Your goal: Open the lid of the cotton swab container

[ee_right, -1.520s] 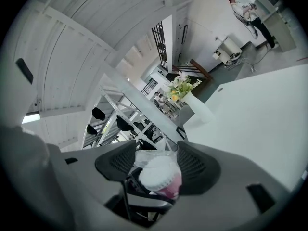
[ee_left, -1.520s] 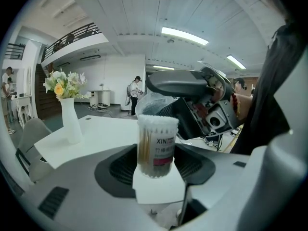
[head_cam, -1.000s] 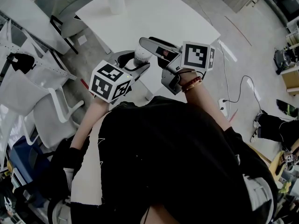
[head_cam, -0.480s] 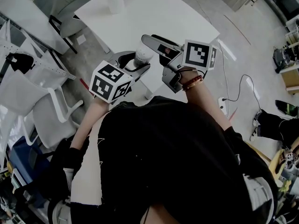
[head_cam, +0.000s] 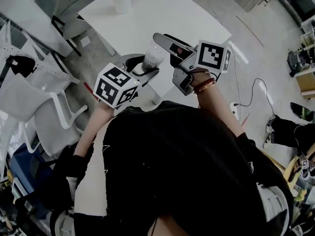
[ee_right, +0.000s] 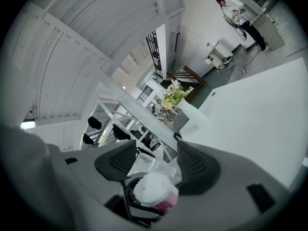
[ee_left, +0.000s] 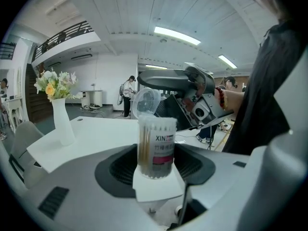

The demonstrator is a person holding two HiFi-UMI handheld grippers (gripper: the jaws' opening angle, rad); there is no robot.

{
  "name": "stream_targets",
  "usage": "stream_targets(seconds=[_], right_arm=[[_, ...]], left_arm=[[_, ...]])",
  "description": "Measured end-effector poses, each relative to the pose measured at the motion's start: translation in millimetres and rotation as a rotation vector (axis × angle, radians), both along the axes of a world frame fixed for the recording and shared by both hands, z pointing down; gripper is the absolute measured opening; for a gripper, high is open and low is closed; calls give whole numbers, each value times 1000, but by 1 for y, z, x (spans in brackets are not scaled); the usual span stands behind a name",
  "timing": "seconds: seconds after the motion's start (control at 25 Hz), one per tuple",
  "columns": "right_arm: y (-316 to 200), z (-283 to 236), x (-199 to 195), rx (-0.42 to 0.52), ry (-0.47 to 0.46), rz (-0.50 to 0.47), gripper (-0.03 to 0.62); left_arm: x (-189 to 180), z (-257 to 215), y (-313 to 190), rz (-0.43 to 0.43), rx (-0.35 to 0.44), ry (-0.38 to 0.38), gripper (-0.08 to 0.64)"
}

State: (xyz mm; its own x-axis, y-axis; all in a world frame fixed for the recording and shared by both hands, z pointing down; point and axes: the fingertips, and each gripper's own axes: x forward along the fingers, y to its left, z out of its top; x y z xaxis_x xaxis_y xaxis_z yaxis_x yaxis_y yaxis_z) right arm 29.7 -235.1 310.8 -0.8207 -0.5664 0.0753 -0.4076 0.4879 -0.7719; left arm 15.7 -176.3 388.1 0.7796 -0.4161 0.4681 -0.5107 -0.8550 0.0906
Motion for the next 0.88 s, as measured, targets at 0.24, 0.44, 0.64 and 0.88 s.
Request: stream_targets(seconds=[0.24,0.44,0.64,0.88], right_arm=[[-7,2,4,-2,-27,20,270],[-8,4,7,-8,-35,31,270],[-9,9,8,-23,-37,42,270],[-10,13,11,-48,-47,60,265]], left_arm=[[-1,1,3,29,-1,0,249],[0,2,6,41,-6,2,249],[0,4,9,57,-20,10,247],[2,7,14,80,-27,20,247]])
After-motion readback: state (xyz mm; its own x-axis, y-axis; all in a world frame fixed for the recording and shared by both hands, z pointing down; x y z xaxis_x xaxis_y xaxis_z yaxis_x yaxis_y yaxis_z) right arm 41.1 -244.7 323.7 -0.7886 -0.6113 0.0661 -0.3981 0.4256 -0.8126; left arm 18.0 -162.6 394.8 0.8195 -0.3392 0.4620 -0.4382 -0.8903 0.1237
